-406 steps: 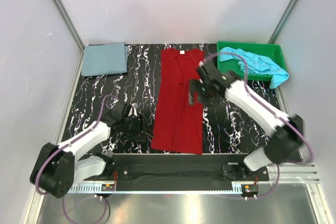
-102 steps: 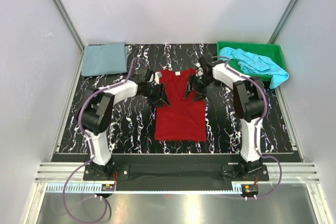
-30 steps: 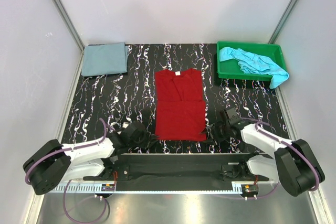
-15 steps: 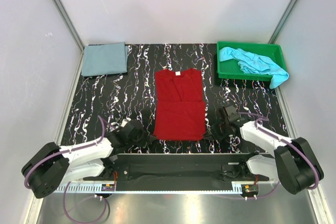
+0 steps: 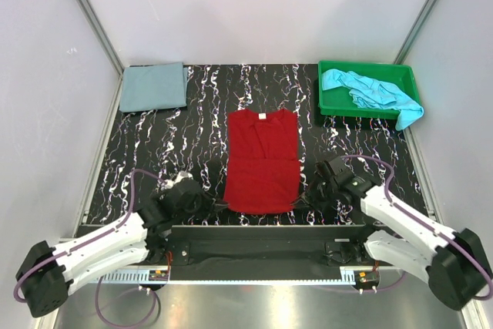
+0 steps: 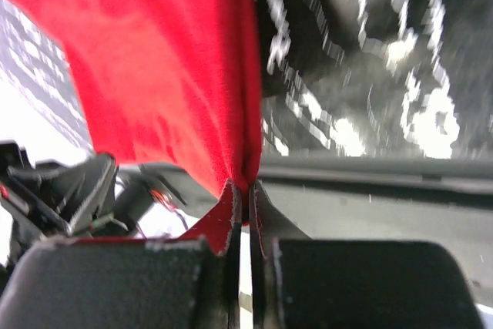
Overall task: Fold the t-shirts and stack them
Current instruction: Fold the tshirt
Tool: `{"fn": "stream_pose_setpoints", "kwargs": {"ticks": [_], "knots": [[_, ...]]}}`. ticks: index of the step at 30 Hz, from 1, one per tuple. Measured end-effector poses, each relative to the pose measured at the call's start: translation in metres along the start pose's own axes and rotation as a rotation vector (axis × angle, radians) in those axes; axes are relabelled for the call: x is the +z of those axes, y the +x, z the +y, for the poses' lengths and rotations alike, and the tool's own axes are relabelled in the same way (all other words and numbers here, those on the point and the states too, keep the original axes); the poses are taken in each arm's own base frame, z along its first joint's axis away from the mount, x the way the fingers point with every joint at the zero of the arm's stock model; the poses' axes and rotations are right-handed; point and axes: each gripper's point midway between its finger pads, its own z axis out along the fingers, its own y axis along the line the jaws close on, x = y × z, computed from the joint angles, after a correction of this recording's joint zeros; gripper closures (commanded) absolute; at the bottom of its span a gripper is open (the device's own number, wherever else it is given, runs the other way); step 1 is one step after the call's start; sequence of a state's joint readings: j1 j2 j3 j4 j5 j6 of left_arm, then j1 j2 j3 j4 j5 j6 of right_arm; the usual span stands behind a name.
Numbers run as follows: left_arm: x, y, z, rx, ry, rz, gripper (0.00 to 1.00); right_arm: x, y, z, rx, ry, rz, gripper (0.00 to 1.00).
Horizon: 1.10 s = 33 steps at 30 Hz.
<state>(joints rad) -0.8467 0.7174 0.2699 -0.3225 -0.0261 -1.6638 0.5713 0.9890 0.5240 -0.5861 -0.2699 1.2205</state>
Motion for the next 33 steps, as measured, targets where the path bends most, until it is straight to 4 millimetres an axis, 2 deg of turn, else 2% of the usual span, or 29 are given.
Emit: {"fn": "stream_pose_setpoints", "kwargs": {"ticks": [6,12,18,23,27,30,33], "knots": [[-0.026,0.021,0.006,0.073,-0.005,0.072,1.0,-0.028,0.034,0.004,-0.104,-0.028,0.023,1.0],[-0.071,0.033,-0.021,0.124,0.103,0.117,1.0,-0.055,0.056,0.005,-0.143,-0.051,0.044,1.0],[-0.089,0.033,-0.032,0.169,0.128,0.12,1.0,-0.072,0.063,0.008,-0.16,-0.045,0.051,1.0],[-0.098,0.033,-0.05,0.231,0.099,0.1,1.0,-0.08,0.059,0.019,-0.172,-0.037,0.027,1.0],[-0.104,0.032,-0.087,0.302,0.111,0.055,1.0,-0.088,0.052,0.041,-0.193,-0.046,-0.008,1.0],[-0.1,0.024,-0.113,0.342,0.102,0.008,1.0,-0.088,0.035,0.055,-0.181,-0.036,-0.027,1.0],[-0.087,-0.002,-0.135,0.344,0.073,-0.063,1.0,-0.084,0.009,0.062,-0.147,-0.015,-0.049,1.0]]}}
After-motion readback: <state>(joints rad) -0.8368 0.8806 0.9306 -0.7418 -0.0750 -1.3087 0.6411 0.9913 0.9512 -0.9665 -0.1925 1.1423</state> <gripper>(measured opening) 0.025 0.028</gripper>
